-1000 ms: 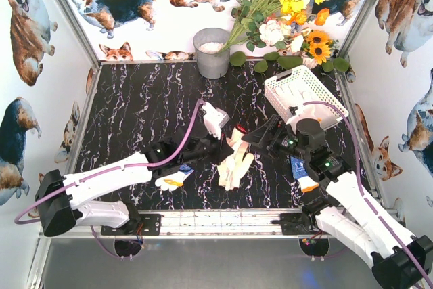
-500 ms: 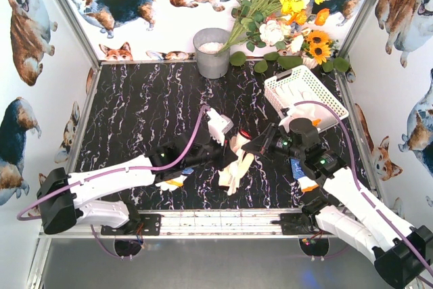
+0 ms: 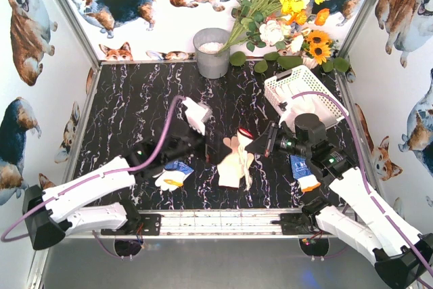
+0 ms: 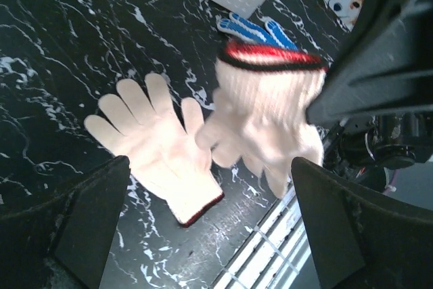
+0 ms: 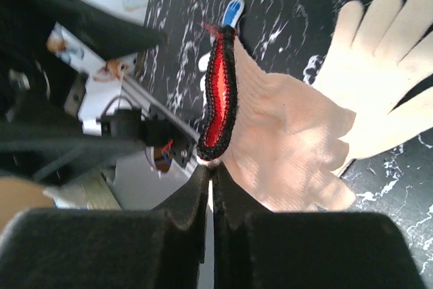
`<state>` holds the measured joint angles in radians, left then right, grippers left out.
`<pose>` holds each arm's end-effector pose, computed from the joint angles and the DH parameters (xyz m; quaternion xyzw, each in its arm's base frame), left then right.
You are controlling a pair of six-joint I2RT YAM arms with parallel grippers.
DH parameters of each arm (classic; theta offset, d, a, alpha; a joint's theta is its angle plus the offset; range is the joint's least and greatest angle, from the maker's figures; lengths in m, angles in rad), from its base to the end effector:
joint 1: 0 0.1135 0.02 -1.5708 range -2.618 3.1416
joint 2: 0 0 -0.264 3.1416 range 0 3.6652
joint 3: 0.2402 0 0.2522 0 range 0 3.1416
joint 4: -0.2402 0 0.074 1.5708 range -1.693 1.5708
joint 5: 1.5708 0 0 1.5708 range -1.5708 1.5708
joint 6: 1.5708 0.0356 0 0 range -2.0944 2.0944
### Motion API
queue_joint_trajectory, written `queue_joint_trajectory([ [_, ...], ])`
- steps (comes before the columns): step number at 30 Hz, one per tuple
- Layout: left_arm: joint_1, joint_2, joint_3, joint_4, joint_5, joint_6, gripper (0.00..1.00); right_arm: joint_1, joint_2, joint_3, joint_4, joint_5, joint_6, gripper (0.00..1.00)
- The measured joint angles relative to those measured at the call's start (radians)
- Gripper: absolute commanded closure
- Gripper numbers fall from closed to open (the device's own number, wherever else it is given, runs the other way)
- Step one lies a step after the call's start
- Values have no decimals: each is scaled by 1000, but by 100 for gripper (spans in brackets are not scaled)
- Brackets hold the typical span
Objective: Put the gloves into the storage basket
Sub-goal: Pick up the glove from the center of the board.
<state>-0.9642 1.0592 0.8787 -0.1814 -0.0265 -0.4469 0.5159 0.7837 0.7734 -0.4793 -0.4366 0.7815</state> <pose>0.1404 -0.2007 0.3199 0.2032 0.7973 -0.3602 0.4397 0.1425 0.0981 0.3074 0.0004 0.8444 0.4515 0.2882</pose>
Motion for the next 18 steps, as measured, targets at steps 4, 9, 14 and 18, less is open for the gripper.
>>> queue_joint_trajectory([
  [4, 106, -31, 27, -42, 119, 29, 0, 0, 23, 28, -27, -125, -92, 100],
  [9, 161, -31, 51, -53, 315, 75, 0, 1, 37, 41, -30, -304, -166, 100],
  [14, 162, 7, 71, -40, 520, 100, 0, 3, 37, 42, -6, -472, -198, 100],
  [18, 161, 39, 71, -3, 658, 90, 9, 7, 45, 51, 12, -559, -209, 100],
])
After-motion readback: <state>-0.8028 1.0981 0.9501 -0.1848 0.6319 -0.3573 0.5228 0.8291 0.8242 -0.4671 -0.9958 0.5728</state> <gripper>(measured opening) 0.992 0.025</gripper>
